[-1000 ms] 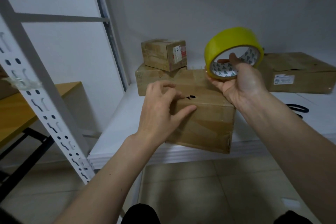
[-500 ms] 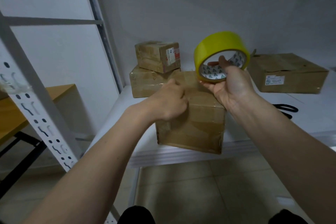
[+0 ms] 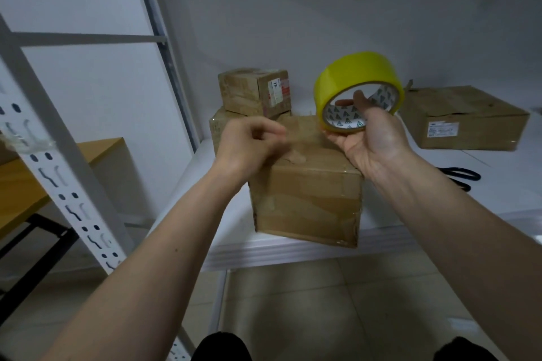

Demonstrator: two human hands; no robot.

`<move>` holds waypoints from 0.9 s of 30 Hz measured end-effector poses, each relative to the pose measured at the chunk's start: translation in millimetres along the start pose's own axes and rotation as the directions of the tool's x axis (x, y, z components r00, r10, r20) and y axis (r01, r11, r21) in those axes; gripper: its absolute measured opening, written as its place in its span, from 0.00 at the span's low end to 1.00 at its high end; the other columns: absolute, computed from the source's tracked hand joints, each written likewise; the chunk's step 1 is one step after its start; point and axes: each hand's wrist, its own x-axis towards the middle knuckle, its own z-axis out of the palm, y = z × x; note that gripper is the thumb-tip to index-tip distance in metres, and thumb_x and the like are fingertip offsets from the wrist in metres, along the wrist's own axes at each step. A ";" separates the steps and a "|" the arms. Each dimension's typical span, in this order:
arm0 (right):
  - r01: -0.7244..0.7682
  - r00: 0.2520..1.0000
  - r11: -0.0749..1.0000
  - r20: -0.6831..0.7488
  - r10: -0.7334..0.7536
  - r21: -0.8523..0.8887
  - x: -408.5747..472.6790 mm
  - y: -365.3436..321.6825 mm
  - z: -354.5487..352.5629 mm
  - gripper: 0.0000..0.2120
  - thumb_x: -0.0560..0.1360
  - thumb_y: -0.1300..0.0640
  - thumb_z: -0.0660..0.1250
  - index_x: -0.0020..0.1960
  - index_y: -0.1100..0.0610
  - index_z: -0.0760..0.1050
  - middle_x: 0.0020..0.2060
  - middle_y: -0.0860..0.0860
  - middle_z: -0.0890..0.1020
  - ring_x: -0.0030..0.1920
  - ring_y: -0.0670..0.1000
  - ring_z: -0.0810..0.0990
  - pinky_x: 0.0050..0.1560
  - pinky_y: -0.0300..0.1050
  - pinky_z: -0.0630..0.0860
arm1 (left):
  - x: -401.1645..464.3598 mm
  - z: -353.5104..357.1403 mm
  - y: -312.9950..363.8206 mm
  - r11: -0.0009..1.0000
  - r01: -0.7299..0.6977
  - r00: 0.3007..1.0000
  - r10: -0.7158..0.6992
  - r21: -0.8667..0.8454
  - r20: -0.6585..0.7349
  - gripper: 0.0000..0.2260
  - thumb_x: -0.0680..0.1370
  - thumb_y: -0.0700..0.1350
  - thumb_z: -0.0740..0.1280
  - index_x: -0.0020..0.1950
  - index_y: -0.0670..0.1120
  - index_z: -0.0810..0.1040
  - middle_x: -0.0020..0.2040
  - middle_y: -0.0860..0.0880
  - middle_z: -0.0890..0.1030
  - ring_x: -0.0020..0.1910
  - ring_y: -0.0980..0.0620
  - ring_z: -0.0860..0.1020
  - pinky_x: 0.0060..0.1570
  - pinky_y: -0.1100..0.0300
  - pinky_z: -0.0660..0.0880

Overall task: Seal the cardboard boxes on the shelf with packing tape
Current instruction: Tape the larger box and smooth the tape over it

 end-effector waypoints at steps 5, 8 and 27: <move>-0.031 0.999 0.997 0.012 0.030 0.066 5.9 0.1 -5.1 0.19 0.78 0.58 0.64 0.67 0.61 0.67 0.61 0.62 0.76 0.54 0.63 0.80 0.31 0.50 0.80 | 5.0 -25.8 -19.3 0.992 0.099 0.970 -0.112 -0.073 -0.214 0.10 0.77 0.35 0.70 0.47 0.50 0.82 0.47 0.48 0.83 0.47 0.53 0.81 0.53 0.59 0.79; -0.031 0.999 0.997 0.017 0.030 0.077 8.3 0.7 -5.1 0.22 0.78 0.57 0.65 0.69 0.62 0.65 0.62 0.63 0.75 0.55 0.64 0.79 0.32 0.50 0.80 | -1.2 -33.4 -27.2 0.979 0.202 0.969 -0.201 -0.009 -0.144 0.05 0.80 0.40 0.68 0.53 0.45 0.83 0.48 0.49 0.83 0.46 0.53 0.81 0.51 0.59 0.79; -0.008 1.000 0.980 -0.006 0.010 0.197 -0.2 -4.1 -4.7 0.14 0.79 0.56 0.63 0.58 0.66 0.70 0.54 0.64 0.78 0.36 0.58 0.85 0.32 0.44 0.79 | -45.7 20.8 -26.6 0.574 -0.384 0.920 0.304 0.723 0.247 0.36 0.77 0.67 0.46 0.76 0.46 0.66 0.76 0.49 0.67 0.77 0.50 0.61 0.77 0.52 0.47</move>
